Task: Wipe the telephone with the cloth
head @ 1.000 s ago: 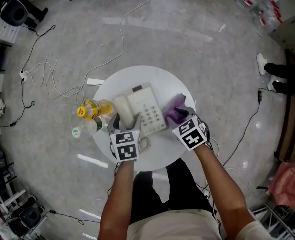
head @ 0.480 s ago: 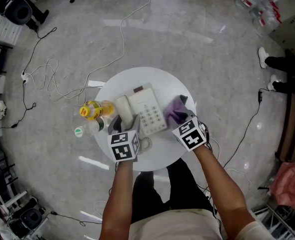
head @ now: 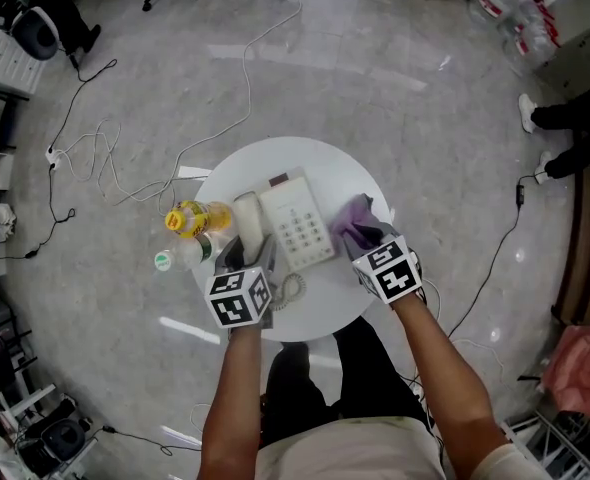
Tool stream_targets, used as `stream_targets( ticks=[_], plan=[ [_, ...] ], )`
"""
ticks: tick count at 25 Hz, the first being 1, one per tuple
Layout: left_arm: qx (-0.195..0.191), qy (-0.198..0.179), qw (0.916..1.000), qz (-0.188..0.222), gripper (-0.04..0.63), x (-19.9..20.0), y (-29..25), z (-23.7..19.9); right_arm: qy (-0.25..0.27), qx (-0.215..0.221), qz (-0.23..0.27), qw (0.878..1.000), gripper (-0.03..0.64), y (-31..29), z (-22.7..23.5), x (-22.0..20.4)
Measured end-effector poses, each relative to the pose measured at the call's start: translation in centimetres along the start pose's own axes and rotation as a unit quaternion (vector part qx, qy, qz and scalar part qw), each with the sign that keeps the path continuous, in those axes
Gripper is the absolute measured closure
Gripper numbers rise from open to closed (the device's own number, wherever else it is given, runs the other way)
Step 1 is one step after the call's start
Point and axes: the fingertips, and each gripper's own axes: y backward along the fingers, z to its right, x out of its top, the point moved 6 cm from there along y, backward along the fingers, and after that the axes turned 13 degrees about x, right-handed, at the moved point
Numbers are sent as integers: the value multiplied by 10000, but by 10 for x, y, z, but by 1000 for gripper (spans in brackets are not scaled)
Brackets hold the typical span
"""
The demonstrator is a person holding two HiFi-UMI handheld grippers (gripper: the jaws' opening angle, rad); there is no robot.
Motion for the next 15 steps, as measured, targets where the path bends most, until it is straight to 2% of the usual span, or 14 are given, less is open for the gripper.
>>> stream_targets(
  ticks=[4, 9, 12, 15],
  plan=[
    [-81, 200, 9998, 56, 360, 0, 10, -9, -274, 43, 259, 9993, 580, 11, -2, 2],
    [-296, 583, 9975, 277, 364, 2, 32, -21, -774, 262, 923, 9924, 583, 33, -8, 10],
    [-610, 872, 9934, 435, 364, 6, 46, -23, -1033, 545, 1364, 9837, 584, 44, -18, 18],
    [-1059, 1204, 9852, 603, 365, 13, 60, -24, -1225, 904, 1807, 9717, 584, 53, -33, 32]
  ],
)
